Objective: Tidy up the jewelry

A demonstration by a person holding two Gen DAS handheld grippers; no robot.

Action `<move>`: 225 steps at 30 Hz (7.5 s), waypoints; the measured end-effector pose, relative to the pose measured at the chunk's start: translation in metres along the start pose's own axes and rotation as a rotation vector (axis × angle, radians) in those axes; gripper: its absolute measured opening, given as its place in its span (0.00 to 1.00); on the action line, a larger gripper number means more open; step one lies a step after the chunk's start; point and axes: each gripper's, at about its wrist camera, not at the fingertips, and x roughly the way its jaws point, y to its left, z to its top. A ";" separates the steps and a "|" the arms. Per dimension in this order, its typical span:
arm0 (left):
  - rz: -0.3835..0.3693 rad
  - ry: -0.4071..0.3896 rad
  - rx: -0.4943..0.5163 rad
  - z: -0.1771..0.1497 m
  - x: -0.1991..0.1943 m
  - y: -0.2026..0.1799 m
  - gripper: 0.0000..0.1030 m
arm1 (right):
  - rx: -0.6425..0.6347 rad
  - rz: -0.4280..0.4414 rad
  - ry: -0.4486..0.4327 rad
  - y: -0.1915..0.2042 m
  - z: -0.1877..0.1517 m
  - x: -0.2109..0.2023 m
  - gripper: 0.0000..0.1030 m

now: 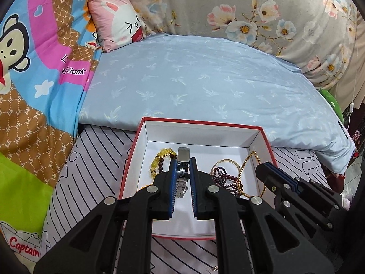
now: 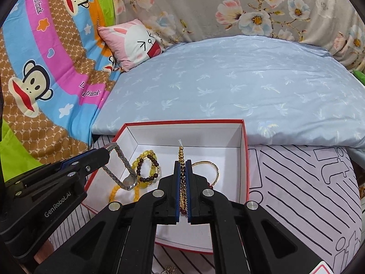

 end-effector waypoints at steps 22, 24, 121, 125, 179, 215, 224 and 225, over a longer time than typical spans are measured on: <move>0.035 0.004 0.002 0.001 0.021 0.001 0.11 | -0.025 -0.029 0.008 0.009 -0.006 0.014 0.31; 0.033 0.005 0.000 0.000 0.019 0.001 0.11 | -0.029 -0.031 0.009 0.010 -0.006 0.012 0.31; -0.042 0.147 -0.033 -0.139 -0.034 -0.025 0.21 | 0.095 -0.052 0.162 -0.019 -0.197 -0.094 0.05; -0.034 0.157 -0.026 -0.135 -0.022 -0.031 0.19 | 0.113 -0.049 0.167 -0.023 -0.195 -0.091 0.05; -0.054 0.169 -0.070 -0.159 -0.039 -0.003 0.01 | 0.134 -0.015 0.119 -0.019 -0.148 -0.076 0.05; -0.056 0.026 -0.042 -0.100 -0.116 0.016 0.01 | 0.002 0.033 -0.005 0.052 -0.097 -0.123 0.05; -0.057 -0.019 -0.012 -0.069 -0.116 0.010 0.01 | -0.008 0.035 -0.037 0.048 -0.068 -0.120 0.05; -0.056 -0.024 -0.009 -0.065 -0.115 0.009 0.01 | -0.011 0.033 -0.041 0.048 -0.065 -0.119 0.05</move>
